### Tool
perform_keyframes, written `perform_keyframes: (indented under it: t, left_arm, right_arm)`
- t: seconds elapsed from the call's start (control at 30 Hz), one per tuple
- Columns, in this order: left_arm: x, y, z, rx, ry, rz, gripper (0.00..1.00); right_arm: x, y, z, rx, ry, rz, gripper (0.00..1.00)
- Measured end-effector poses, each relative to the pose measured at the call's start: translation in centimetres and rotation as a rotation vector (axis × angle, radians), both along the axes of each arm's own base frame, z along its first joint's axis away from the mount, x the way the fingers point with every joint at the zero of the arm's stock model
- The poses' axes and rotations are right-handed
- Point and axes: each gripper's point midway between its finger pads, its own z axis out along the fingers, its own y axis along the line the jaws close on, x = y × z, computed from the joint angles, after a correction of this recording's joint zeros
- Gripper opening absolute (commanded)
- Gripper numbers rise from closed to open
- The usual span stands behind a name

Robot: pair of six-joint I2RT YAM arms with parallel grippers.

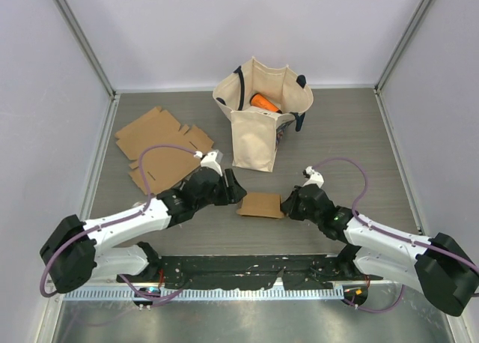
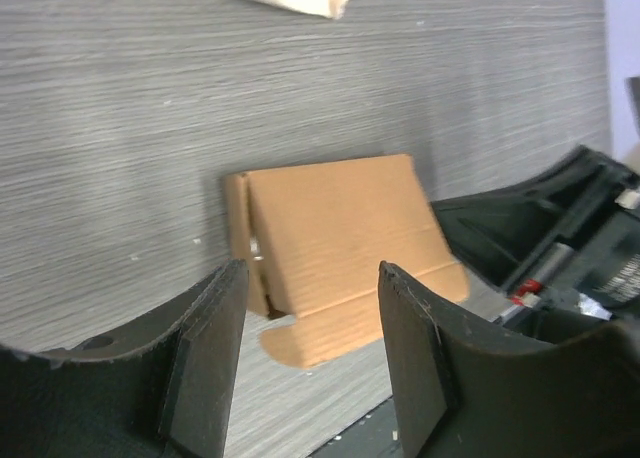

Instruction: Fold the paper box

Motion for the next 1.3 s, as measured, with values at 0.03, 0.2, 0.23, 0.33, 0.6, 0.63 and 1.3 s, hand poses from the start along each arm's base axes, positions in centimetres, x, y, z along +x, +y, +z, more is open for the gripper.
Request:
perform_keyframes:
  t: [0.03,0.2,0.23,0.33,0.6,0.63,1.3]
  left_arm:
    - [0.1,0.4,-0.6,0.011,0.012,0.004,0.60]
    - [0.5,1.7,-4.5,0.069,0.113,0.000,0.66]
    - [0.5,1.8,-5.2,0.082,0.129,-0.007,0.66]
    - [0.3,1.7,-7.4,0.116,0.179,-0.031,0.56]
    - [0.0,0.7,-8.1,0.082,0.190,-0.085,0.45]
    - [-0.2,0.7,-8.2,0.076,0.192,-0.087,0.44]
    - [-0.7,0.6,-9.2,0.061,0.224,-0.092,0.45]
  right_arm:
    - [0.0,0.0,0.0,-0.003,0.001,0.004,0.19]
    - [-0.3,0.1,-0.1,-0.013,0.009,0.029,0.21]
    - [-0.4,0.1,-0.1,-0.015,0.013,0.033,0.21]
    - [-0.5,0.2,-0.1,-0.019,0.022,0.044,0.23]
    - [-1.2,-0.7,0.4,-0.039,0.041,0.031,0.45]
    - [-1.2,-0.8,0.6,-0.036,0.038,0.031,0.48]
    - [-1.1,-2.3,4.3,-0.084,0.009,0.000,0.52]
